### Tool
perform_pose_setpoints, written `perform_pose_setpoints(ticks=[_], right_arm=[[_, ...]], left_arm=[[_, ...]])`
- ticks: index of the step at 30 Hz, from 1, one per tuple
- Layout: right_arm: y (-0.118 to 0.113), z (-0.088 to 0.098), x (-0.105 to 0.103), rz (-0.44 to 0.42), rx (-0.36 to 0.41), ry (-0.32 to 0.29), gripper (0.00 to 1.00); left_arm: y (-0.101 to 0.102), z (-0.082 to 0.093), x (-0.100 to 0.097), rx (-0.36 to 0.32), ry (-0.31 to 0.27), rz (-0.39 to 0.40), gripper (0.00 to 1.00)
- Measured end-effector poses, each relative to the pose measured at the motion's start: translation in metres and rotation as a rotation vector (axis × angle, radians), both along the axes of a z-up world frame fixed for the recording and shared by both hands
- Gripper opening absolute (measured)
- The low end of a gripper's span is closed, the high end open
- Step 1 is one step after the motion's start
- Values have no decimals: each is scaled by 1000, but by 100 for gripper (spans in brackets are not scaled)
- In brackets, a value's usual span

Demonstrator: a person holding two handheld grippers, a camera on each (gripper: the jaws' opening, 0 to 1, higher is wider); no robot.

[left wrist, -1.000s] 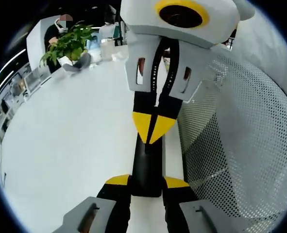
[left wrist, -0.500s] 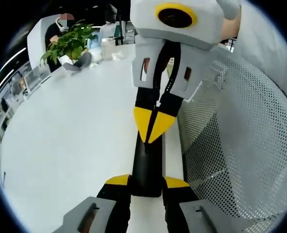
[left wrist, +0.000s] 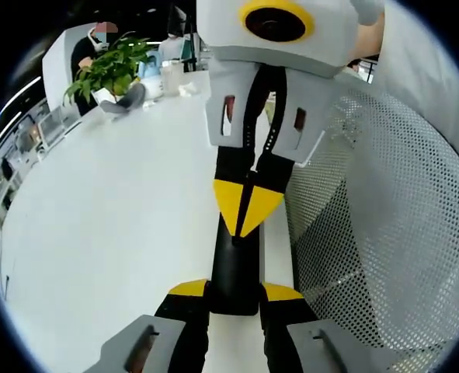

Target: Press the specified remote control buttons in sequence, fully releasing each button before pressing the next.

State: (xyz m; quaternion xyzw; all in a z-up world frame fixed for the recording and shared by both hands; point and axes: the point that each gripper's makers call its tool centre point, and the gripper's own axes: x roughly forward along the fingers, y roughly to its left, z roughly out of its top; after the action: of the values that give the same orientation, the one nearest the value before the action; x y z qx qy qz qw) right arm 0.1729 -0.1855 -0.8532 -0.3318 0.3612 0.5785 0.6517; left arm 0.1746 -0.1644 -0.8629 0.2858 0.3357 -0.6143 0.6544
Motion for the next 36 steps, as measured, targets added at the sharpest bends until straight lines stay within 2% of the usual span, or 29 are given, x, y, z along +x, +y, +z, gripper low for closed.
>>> perform_pose_setpoints(ticks=[12, 18, 26, 31, 36], right_arm=[[0, -2, 1, 14, -53, 2, 0], [0, -3, 0, 38, -97, -31, 0], [-1, -3, 1, 9, -46, -43, 0], [-2, -2, -1, -8, -19, -92, 0], [-1, -1, 0, -18, -16, -87, 0]], left_arm=[[0, -1, 1, -1, -2, 1, 24], [0, -1, 0, 6, -8, -3, 24], [0, -1, 0, 8, -11, -4, 24], [-1, -1, -1, 33, -18, -16, 24], [-1, -1, -1, 55, -18, -15, 24]])
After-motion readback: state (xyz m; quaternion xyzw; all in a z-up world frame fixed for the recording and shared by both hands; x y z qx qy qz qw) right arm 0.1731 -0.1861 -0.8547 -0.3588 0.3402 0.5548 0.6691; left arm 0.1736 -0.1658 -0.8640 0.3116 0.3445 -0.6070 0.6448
